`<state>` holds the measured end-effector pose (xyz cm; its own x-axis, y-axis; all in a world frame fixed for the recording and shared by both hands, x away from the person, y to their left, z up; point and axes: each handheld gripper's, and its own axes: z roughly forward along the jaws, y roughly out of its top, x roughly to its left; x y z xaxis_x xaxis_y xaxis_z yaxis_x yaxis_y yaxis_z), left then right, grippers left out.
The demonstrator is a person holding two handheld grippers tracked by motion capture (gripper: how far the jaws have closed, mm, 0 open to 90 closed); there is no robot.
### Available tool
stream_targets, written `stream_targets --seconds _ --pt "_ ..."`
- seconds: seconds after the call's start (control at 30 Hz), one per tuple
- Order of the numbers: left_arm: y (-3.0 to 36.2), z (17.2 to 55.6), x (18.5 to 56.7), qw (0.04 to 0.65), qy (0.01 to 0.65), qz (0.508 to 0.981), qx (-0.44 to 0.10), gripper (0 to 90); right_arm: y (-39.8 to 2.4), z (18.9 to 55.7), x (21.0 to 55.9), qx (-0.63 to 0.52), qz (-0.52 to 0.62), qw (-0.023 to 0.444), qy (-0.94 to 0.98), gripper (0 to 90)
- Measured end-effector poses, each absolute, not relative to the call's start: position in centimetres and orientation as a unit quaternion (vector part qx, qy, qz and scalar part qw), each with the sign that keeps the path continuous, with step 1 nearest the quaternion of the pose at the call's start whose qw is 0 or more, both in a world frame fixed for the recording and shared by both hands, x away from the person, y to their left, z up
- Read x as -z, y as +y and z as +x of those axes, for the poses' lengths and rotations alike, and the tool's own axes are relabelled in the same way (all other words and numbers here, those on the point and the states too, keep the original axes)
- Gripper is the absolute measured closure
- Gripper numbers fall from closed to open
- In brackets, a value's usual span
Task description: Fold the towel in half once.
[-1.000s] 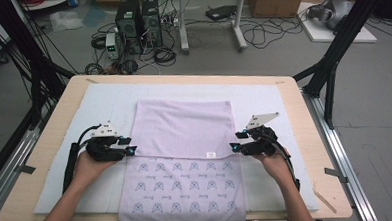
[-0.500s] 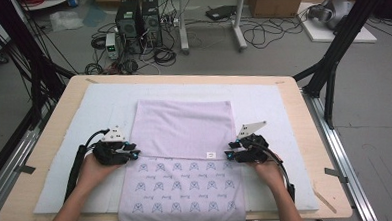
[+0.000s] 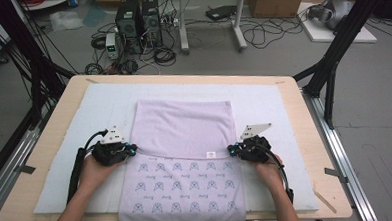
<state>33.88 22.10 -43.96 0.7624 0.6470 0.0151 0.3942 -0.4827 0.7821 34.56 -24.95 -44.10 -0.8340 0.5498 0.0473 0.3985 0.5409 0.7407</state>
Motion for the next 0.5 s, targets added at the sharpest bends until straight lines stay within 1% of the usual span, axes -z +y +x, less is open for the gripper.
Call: stream_targets --seconds 0.07,0.2,0.37,0.5 --pt "22.2 33.9 43.6 0.417 0.311 0.84 -0.156 85.1 -25.3 34.6 43.9 -0.409 0.278 0.089 0.865 86.8" --pt "22.3 33.7 43.0 0.431 0.311 0.832 -0.161 85.2 -25.7 34.4 43.1 -0.432 0.277 0.1 0.853 86.9" --pt "22.3 33.3 42.3 0.431 0.307 0.833 -0.162 85.2 -25.4 34.1 42.1 -0.438 0.268 0.106 0.852 86.9" --pt "22.5 32.3 41.5 0.434 0.297 0.836 -0.158 85.2 -25.5 33.5 41.4 -0.43 0.258 0.098 0.859 86.9"
